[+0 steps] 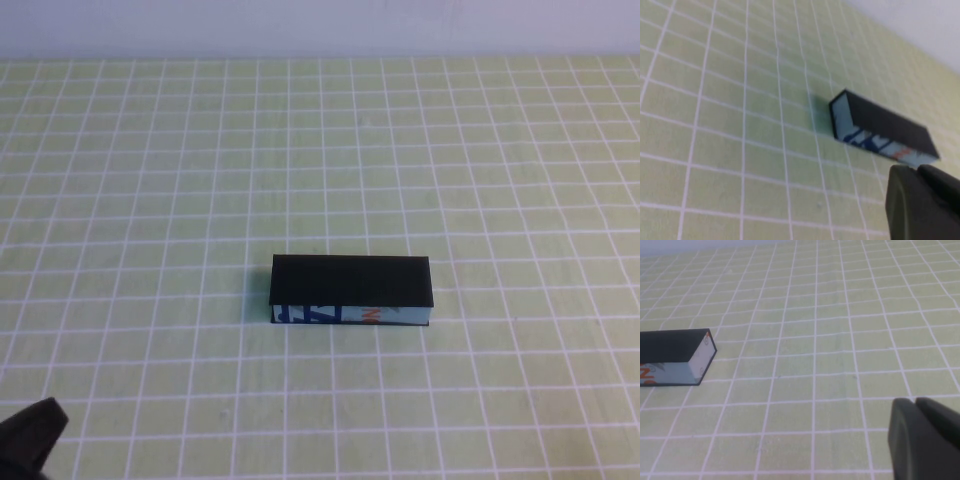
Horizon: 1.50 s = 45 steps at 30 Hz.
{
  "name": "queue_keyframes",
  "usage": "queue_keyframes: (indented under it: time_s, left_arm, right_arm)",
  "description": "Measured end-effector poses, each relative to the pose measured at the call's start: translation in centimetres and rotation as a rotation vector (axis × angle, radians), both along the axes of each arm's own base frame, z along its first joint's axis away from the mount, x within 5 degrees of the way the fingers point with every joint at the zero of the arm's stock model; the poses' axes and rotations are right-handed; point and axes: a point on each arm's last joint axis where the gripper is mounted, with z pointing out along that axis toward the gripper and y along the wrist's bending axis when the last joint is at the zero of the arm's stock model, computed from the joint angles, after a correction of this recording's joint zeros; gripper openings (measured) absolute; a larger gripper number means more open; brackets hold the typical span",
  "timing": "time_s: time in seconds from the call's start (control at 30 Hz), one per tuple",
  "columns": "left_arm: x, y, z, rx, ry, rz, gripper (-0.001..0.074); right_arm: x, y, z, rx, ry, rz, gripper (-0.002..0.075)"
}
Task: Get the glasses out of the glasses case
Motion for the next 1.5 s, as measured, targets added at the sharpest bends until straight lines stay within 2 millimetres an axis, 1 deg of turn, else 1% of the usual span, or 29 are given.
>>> queue_keyframes:
  time_s: [0.13,0.27,0.33,0.37,0.43,0.57,0.63,0.73,0.87,1.0,1.13,1.3,1.4,1.5]
  left_arm:
    - [1.9,-0.7,2.1,0.140,0.141,-0.124,-0.0004]
    - [5.0,-1.4,4.4,0.260,0.217,-0.260,-0.0004]
    - [7.0,-1.8,5.5,0.304,0.244,-0.325,-0.0004]
    - [8.1,-2.0,5.8,0.320,0.263,-0.353,-0.0004]
    - [10.5,-2.3,6.6,0.347,0.268,-0.394,-0.0004]
    - [14.9,-3.1,7.8,0.359,0.252,-0.446,-0.0004]
    - [17.1,-3.8,8.0,0.371,0.242,-0.486,-0.0004]
    - [20.0,-5.5,7.6,0.387,0.244,-0.542,-0.0004]
    - [22.9,-8.4,6.5,0.405,0.244,-0.627,-0.0004]
    - [26.0,-11.1,4.6,0.424,0.263,-0.695,-0.0004]
    - [29.0,-12.3,2.4,0.436,0.285,-0.724,-0.0004]
    - [32.0,-13.3,-0.2,0.444,0.298,-0.744,-0.0004]
    - [33.3,-13.8,-2.0,0.443,0.318,-0.752,-0.0004]
    - [34.1,-14.0,-3.1,0.431,0.333,-0.755,-0.0004]
  right_arm:
    - [0.0,0.0,0.0,0.000,0.000,0.000,-0.0018]
    - [0.0,0.0,0.0,0.000,0.000,0.000,-0.0018]
    - [0.0,0.0,0.0,0.000,0.000,0.000,-0.0018]
    - [0.0,0.0,0.0,0.000,0.000,0.000,-0.0018]
    - [0.0,0.0,0.0,0.000,0.000,0.000,-0.0018]
    - [0.0,0.0,0.0,0.000,0.000,0.000,-0.0018]
    - [0.0,0.0,0.0,0.000,0.000,0.000,-0.0018]
    - [0.0,0.0,0.0,0.000,0.000,0.000,-0.0018]
    - [0.0,0.0,0.0,0.000,0.000,0.000,-0.0018]
    - [0.0,0.0,0.0,0.000,0.000,0.000,-0.0018]
    - [0.0,0.0,0.0,0.000,0.000,0.000,-0.0018]
    - [0.0,0.0,0.0,0.000,0.000,0.000,-0.0018]
    - [0.0,0.0,0.0,0.000,0.000,0.000,-0.0018]
    - [0.0,0.0,0.0,0.000,0.000,0.000,-0.0018]
